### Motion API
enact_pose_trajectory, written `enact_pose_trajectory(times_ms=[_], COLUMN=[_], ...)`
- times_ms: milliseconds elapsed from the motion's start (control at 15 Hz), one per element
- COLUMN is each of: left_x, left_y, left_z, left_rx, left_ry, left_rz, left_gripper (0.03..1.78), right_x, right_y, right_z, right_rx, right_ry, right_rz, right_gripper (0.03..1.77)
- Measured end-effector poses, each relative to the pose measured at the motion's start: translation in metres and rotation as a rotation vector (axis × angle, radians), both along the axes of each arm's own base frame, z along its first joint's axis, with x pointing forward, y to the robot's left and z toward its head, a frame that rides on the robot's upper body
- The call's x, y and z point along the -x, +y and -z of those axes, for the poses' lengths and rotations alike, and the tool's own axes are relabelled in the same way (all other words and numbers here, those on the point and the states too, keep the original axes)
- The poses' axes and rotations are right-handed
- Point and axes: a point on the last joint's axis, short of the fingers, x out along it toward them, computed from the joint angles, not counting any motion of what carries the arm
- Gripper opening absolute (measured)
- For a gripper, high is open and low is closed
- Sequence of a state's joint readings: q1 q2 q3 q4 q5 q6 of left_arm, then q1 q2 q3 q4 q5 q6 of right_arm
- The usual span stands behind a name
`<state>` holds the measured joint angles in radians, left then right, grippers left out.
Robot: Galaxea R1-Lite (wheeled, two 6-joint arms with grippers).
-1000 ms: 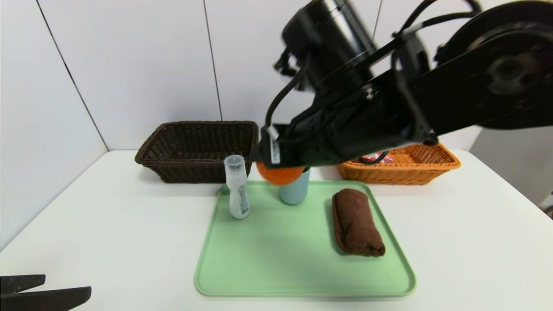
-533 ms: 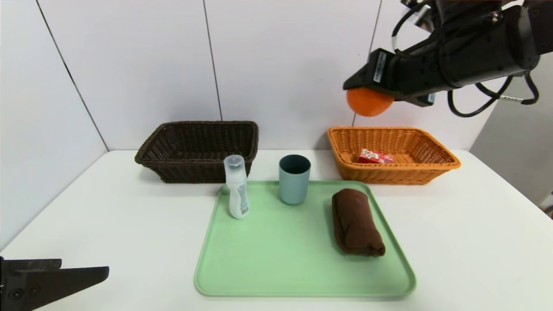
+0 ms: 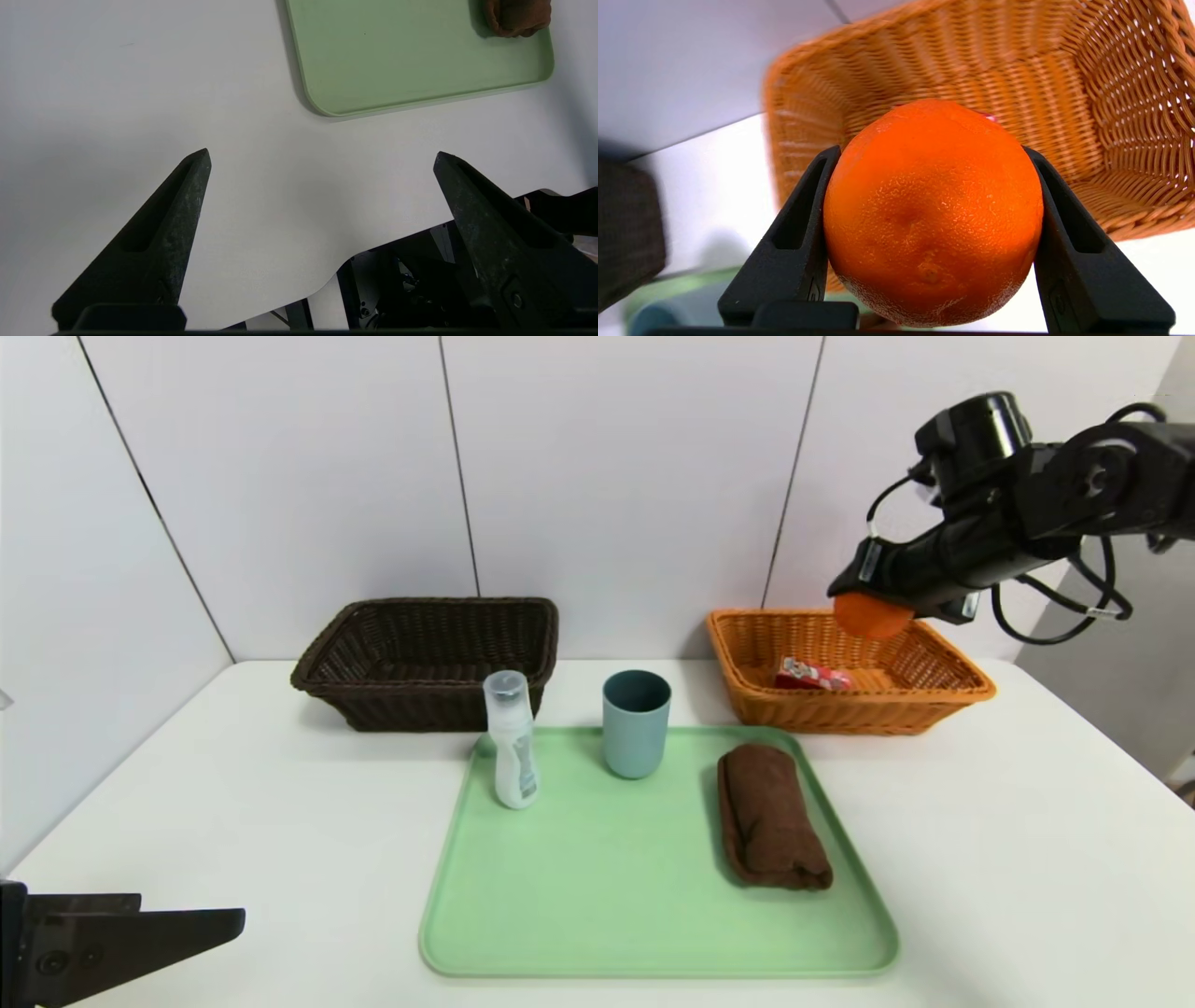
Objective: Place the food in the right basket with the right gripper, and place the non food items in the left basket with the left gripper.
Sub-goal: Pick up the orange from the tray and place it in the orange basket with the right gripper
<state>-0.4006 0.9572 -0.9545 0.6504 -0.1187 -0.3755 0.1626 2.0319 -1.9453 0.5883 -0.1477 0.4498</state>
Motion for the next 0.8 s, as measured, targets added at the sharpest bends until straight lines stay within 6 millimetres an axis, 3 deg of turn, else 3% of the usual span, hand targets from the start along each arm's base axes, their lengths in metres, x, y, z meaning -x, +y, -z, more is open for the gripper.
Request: enact_pose_trajectory(times_ms=[333,667,800], left_x=[0.001,0.001,0.001], left_y=[0.001,0.0,0.0], left_z=[0.001,0.0,0.0], left_rx=[-0.001,0.003,0.008], left_ry=[0.004,-0.001,0.0], left_rz=[-0.002,-0.004,-0.007], left_gripper=[1.69,1.69,1.69], right_x=[-0.048,-0.067,-0.069], right_y=[-0.02,-0.023,-0.023], right_z=[0.05,0.08,0.083], right_rx=[0.01,0.031,0.03], right_ry=[-0.001,0.021,0.018], right_rz=[0.074,0.109,0.108], right_gripper=[1.15,1.15,1.27])
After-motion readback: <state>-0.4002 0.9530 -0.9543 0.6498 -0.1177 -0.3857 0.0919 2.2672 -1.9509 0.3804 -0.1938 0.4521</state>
